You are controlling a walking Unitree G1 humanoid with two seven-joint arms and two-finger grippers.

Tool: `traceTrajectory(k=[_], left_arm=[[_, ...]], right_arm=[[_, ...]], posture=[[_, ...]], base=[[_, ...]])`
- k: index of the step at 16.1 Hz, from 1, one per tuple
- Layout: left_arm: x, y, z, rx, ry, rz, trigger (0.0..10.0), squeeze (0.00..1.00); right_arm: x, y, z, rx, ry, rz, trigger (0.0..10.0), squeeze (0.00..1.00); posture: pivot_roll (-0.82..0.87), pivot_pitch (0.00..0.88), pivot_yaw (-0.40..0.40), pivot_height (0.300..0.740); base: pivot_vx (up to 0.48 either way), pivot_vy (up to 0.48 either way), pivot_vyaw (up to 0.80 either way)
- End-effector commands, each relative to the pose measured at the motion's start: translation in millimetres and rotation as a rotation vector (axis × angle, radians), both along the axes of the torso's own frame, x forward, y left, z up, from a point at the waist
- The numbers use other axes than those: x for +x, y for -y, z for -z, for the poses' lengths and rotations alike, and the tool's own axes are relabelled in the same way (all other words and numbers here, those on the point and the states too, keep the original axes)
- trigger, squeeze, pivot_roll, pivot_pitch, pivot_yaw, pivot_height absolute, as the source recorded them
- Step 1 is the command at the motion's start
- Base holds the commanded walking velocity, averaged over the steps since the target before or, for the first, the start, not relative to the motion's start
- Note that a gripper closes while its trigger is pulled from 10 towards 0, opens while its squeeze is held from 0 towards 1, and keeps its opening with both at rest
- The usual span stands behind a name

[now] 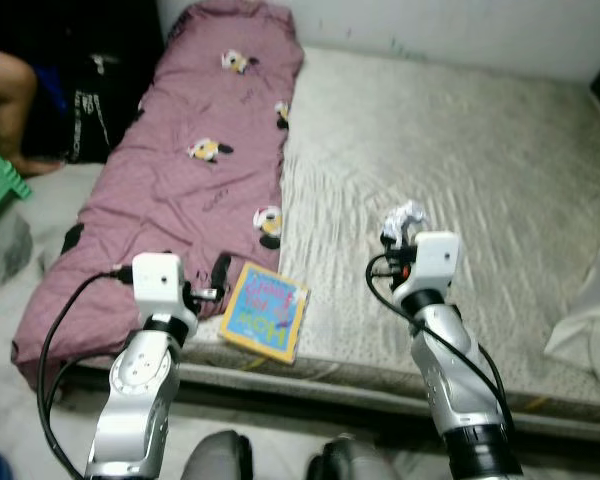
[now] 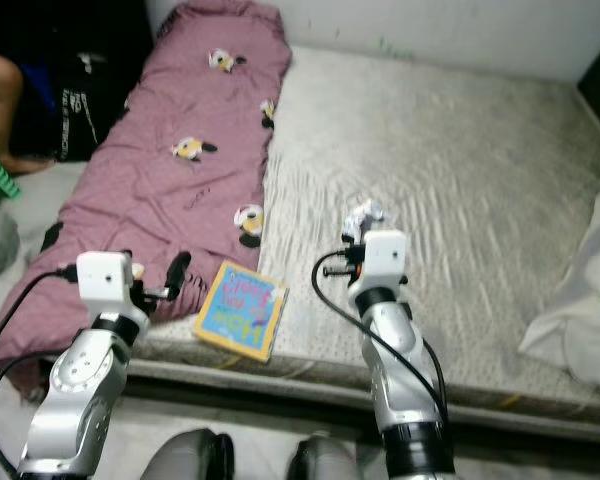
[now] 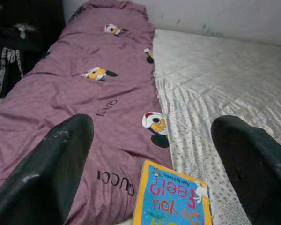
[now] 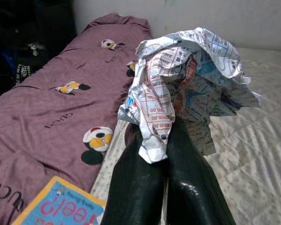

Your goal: Clean up the room

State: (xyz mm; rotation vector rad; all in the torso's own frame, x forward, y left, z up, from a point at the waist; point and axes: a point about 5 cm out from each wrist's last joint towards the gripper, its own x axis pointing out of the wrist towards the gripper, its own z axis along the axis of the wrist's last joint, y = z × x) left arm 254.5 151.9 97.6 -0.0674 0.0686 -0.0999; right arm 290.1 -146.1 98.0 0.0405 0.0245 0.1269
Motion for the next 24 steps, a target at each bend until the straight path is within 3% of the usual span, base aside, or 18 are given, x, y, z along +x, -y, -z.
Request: traceTrajectory(k=[1,12,19,24], left_arm=[[0.7,2.1,-3,0.002,0.008,0.009,10.0,0.0],[-5.5,6.9,1,-0.008,-0.019,0.0,10.0,0.0],[-0.4,3.2,-7,0.013,0.023,-0.005,10.0,0.0],[5.6,3.5,-11,0.02,0.053,-0.037,10.0,0.0]], right_arm=[[-1.3,2.3,-1,-0.006,0.008,0.003,10.0,0.0],[-9.7,2.7,-4,-0.053,0.029,-0.034,10.0,0.0],[-8.0,-3.5,-6,-0.007,0.025,-0.047,10.0,0.0],[-2.7,-5.0,-12,-0.036,0.05,-0.083,10.0,0.0]], posture=[[0.02,0.111,-0.064,0.74],[0.0,0.138,-0.072,0.74],[0.0,0.129,-0.063,0.74],[0.0,0.119,-0.069,0.74]], base=[[0.0,0.48,0.0],[0.0,0.48,0.0],[0.0,0.477,0.0],[0.0,0.0,0.78]])
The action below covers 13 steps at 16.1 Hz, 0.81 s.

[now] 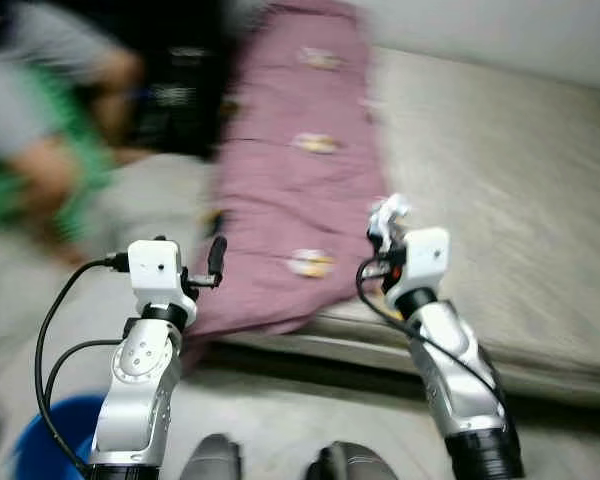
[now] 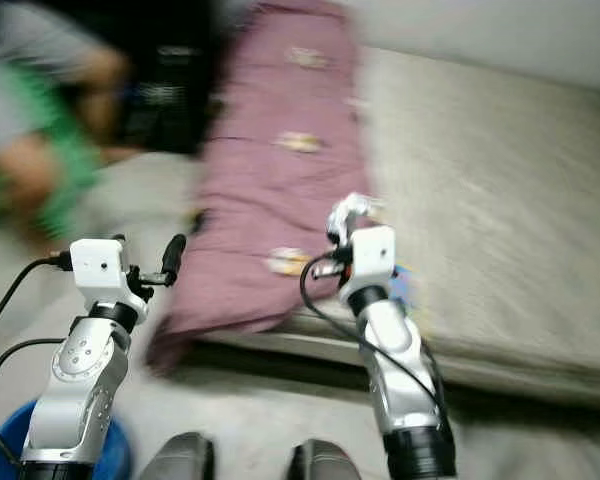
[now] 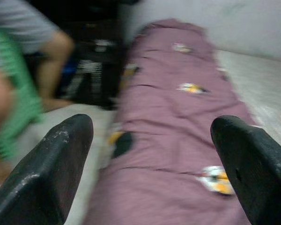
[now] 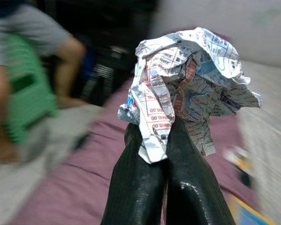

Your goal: Clean up the room

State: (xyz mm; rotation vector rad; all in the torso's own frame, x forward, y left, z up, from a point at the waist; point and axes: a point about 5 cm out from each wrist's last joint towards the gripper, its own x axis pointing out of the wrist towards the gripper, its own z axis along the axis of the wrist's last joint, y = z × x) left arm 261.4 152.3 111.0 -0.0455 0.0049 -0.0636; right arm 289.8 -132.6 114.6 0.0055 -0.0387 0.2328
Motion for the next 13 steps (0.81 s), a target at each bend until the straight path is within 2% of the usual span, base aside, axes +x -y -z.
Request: traceTrajectory(k=[1,8,13], left_arm=[[-2.0,5.5,2.7,0.006,-0.009,0.016,10.0,0.0],[-0.8,6.6,1.0,0.018,0.002,0.049,10.0,0.0],[-1.7,6.1,2.6,0.011,-0.001,0.029,10.0,0.0]], right_arm=[[-2.4,9.1,4.9,-0.004,-0.02,0.024,10.0,0.0],[-4.4,4.3,8.4,0.002,-0.032,0.008,10.0,0.0],[-5.0,5.8,9.9,-0.008,-0.036,0.005,10.0,0.0]], posture=[[0.0,0.119,-0.069,0.74],[0.0,0.118,-0.063,0.74],[0.0,0.116,-0.068,0.74]], base=[[0.0,0.0,0.8],[0.0,0.0,0.8],[0.0,0.0,0.8]])
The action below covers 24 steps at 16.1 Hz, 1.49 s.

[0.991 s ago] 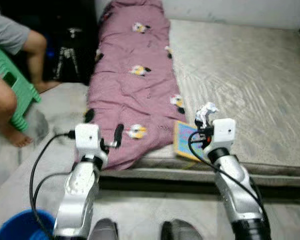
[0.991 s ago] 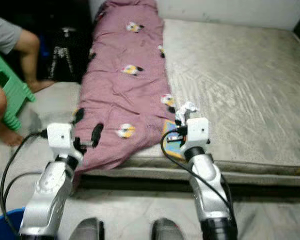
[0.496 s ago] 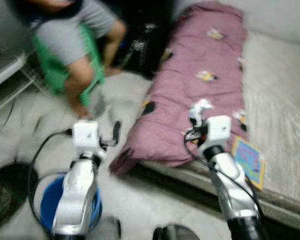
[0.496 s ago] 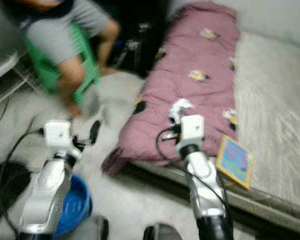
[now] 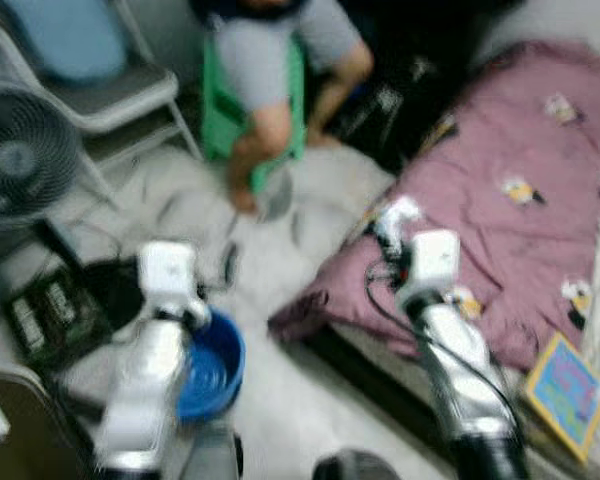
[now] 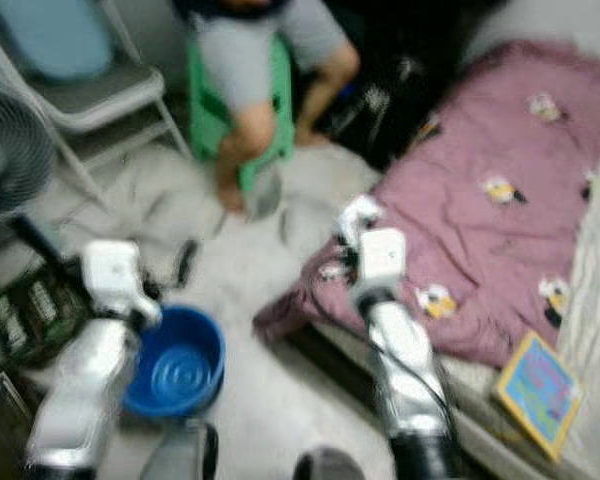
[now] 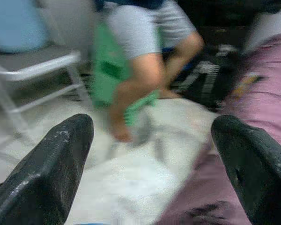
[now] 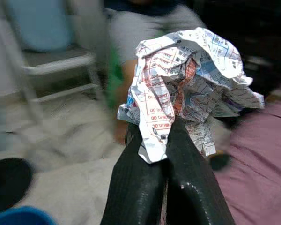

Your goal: Clean up the room

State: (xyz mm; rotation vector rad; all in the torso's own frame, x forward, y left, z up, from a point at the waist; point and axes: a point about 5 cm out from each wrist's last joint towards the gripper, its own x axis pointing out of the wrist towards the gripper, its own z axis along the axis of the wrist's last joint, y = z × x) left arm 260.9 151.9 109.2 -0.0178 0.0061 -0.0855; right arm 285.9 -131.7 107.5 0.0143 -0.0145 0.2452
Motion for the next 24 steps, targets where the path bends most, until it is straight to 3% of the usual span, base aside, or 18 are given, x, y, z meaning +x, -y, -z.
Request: traceTrajectory(k=[1,7,19,24], left_arm=[[-1.0,5.6,0.7,-0.02,-0.001,0.007,10.0,0.0],[-0.2,5.0,0.7,-0.024,0.0,0.012,10.0,0.0],[-3.6,9.3,0.1,-0.028,0.003,0.053,10.0,0.0],[-4.6,10.1,-0.1,-0.029,0.002,0.065,10.0,0.0]], right_arm=[[-0.9,6.6,3.0,-0.015,-0.013,0.017,10.0,0.0],[0.4,5.7,3.5,-0.019,-0.014,0.011,10.0,0.0],[-3.2,6.4,7.7,-0.016,-0.031,0.026,10.0,0.0],[-3.7,6.3,8.7,-0.014,-0.035,0.029,10.0,0.0]], posture=[[0.0,0.116,-0.069,0.74],[0.0,0.113,-0.072,0.74],[0.0,0.128,-0.067,0.74],[0.0,0.131,-0.064,0.74]], base=[[0.0,0.0,0.8],[0.0,0.0,0.8],[0.0,0.0,0.0],[0.0,-0.472,0.0]])
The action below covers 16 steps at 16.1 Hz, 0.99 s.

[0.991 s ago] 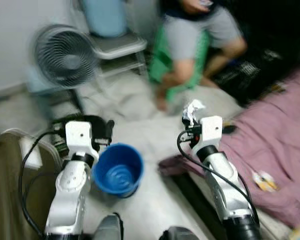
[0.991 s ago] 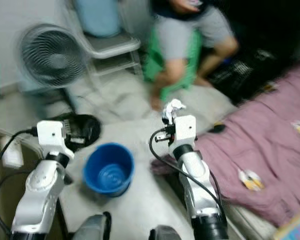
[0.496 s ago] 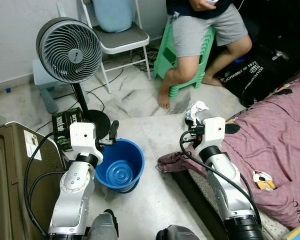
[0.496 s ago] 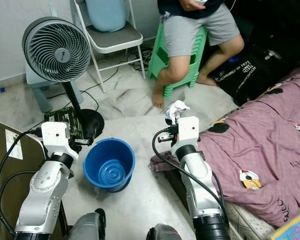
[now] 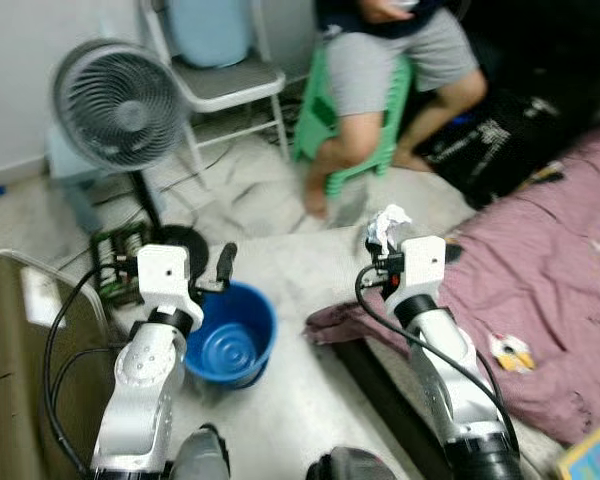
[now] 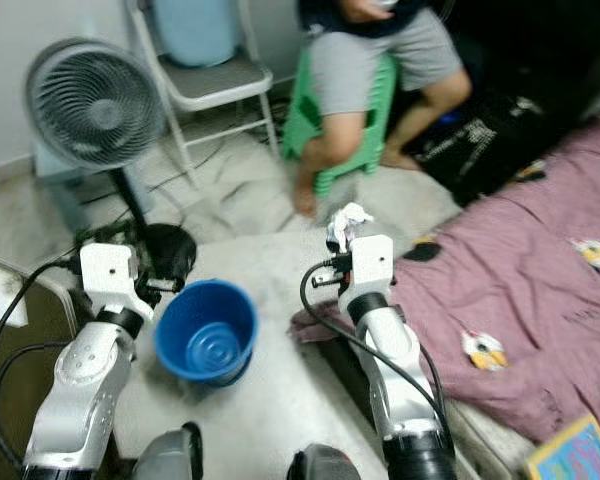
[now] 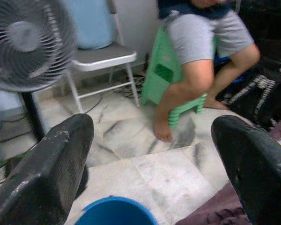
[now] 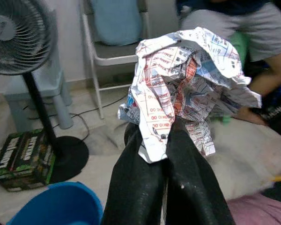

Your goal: Clean up the room

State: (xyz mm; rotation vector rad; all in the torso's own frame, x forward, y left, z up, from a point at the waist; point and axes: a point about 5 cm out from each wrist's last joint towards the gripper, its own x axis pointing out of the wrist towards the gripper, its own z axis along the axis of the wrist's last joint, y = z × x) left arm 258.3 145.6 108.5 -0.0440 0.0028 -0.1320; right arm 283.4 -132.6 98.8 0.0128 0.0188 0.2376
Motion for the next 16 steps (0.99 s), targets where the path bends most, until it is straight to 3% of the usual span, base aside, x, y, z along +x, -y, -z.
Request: traceTrajectory(k=[1,5,8,16], left_arm=[[-1.9,3.8,-0.9,-0.003,0.0,0.02,10.0,0.0],[-1.8,3.8,-1.1,-0.022,0.001,0.013,10.0,0.0],[-0.3,2.6,-1.6,-0.002,0.005,-0.006,10.0,0.0],[0.3,1.5,-1.6,0.014,0.012,-0.025,10.0,0.0]], right_arm=[[-1.0,5.3,-0.1,-0.008,-0.001,0.022,10.0,0.0],[-0.8,5.5,0.3,-0.009,-0.002,0.024,10.0,0.0],[0.7,5.9,-0.1,-0.002,0.0,0.027,10.0,0.0],[1.2,3.7,-0.7,-0.008,0.012,0.012,10.0,0.0]], posture=[[0.0,0.131,-0.063,0.74],[0.0,0.129,-0.062,0.74],[0.0,0.134,-0.064,0.74],[0.01,0.122,-0.06,0.74]], base=[[0.0,-0.48,0.0],[0.0,-0.449,0.0],[0.0,0.0,0.0],[0.0,0.0,0.75]])
